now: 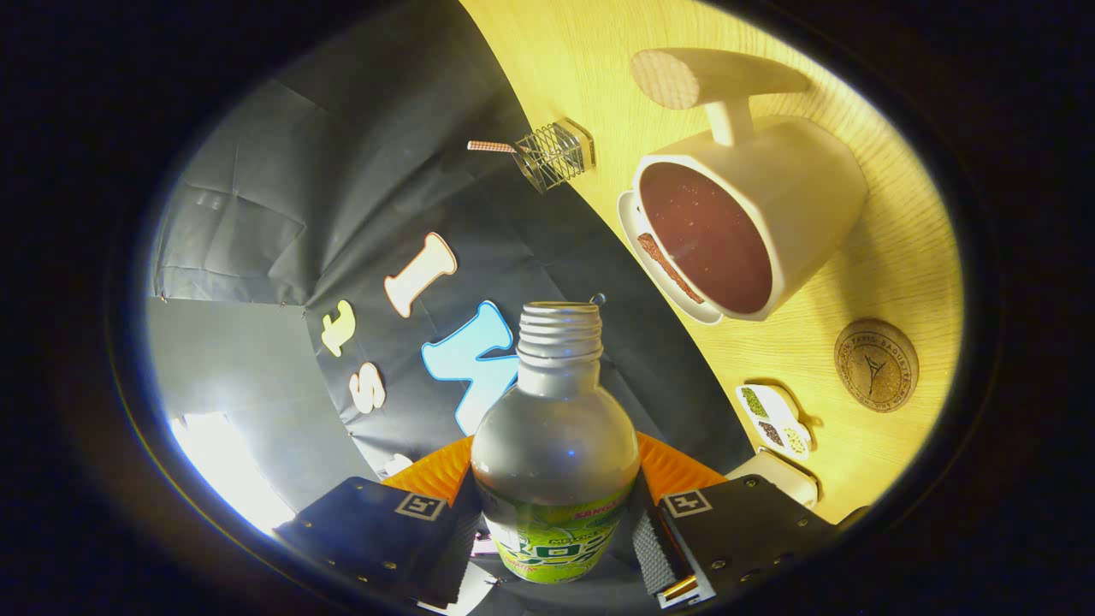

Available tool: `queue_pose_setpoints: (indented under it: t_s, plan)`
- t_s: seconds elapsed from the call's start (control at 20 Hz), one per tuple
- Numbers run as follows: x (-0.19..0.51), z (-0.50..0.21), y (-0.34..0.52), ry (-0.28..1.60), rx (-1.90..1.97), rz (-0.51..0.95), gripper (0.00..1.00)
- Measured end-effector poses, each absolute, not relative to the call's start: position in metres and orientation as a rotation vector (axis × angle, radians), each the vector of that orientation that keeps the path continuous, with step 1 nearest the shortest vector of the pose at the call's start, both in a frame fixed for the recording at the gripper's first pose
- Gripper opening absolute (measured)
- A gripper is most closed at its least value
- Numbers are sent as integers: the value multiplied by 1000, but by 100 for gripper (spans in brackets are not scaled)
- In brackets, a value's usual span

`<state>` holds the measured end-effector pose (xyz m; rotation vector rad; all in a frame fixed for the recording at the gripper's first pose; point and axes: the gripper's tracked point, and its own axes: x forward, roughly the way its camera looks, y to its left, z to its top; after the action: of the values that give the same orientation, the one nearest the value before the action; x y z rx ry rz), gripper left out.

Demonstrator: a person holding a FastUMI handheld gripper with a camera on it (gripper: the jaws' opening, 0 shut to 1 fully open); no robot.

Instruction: Take the bottle from table, then pour the juice into the cup, finally place the bottle on the coaster

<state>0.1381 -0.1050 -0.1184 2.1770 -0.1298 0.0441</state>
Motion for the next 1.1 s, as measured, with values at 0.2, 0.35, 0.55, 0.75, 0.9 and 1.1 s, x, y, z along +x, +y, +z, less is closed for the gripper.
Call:
queue_pose_setpoints:
  t_s: [0.2, 0.35, 0.55, 0.75, 0.9, 1.1]
  plan:
    - [138, -127, -104, -117, 2171, 30, 77]
    - [140, -134, -102, -111, 2148, 28, 77]
    - [139, -141, -101, -106, 2123, 23, 77]
    - [143, -145, -92, -79, 2023, 24, 77]
    - [142, -150, -81, 0, 1835, -8, 77]
    - [141, -151, -67, 102, 1533, -36, 77]
